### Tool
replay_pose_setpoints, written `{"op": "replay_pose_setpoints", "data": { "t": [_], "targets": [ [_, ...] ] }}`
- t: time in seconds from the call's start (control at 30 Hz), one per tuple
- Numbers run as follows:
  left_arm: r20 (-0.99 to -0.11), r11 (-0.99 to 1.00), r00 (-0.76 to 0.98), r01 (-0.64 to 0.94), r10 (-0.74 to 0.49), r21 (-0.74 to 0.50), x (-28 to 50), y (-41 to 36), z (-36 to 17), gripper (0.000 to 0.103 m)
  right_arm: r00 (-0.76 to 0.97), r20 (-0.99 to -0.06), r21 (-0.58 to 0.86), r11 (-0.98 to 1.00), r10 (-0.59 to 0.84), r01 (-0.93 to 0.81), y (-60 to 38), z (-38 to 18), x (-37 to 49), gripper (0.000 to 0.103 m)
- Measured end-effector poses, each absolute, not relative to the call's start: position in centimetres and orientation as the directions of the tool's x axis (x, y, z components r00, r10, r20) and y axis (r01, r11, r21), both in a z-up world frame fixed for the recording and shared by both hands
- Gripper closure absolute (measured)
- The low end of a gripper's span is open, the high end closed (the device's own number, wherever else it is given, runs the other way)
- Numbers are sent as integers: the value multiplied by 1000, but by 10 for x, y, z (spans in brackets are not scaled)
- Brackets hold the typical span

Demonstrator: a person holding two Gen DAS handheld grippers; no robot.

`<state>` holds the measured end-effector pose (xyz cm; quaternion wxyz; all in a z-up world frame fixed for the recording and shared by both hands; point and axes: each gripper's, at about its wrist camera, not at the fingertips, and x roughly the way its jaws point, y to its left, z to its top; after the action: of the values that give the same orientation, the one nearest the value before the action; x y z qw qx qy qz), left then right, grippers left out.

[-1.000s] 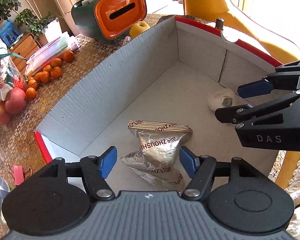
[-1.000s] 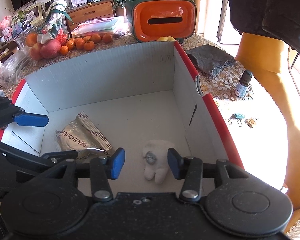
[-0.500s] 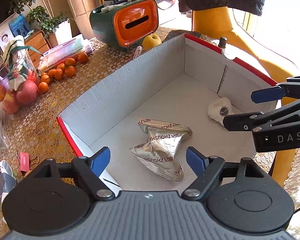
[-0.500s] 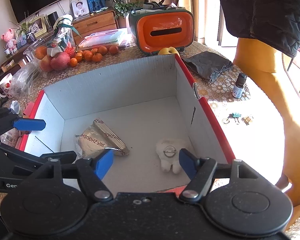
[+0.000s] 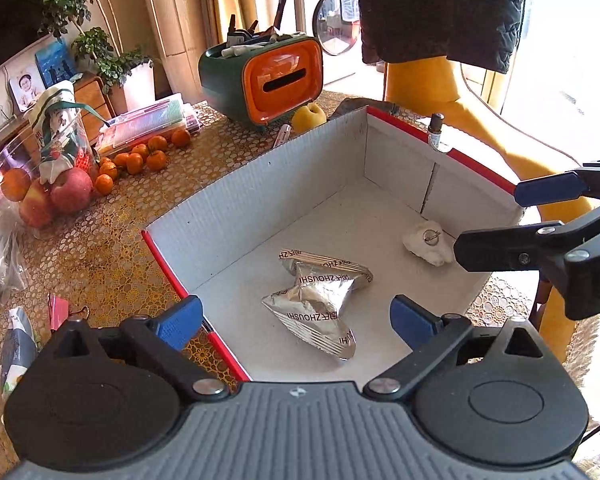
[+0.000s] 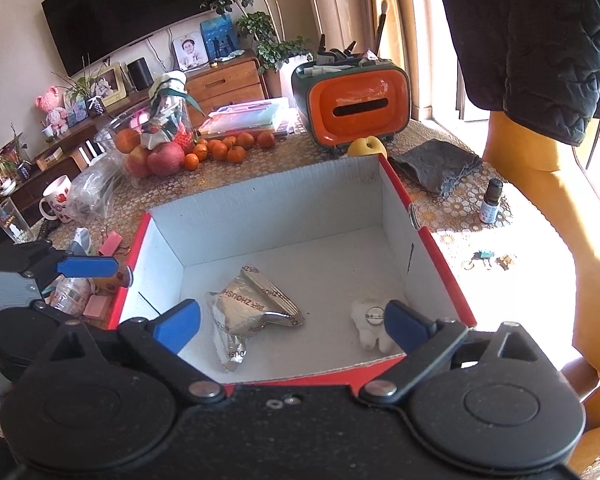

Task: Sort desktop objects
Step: 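Withdraw both tools from the box back toward the cluttered table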

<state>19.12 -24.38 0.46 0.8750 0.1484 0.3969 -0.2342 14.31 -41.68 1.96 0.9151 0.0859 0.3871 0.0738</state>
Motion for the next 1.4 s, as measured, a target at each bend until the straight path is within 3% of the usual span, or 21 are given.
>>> {"op": "replay_pose_setpoints", "data": {
  "t": [0.73,1.4],
  "targets": [
    [-645,908,675,413,-357,-71,123,-144,36,0,745,-604,246,956,283,-163,-354,55,78,1],
    [-603,978,772,192,-201,-80,78,-22,22,0,766,-551,170,944,330,-284,-258,51,64,1]
  ]
}}
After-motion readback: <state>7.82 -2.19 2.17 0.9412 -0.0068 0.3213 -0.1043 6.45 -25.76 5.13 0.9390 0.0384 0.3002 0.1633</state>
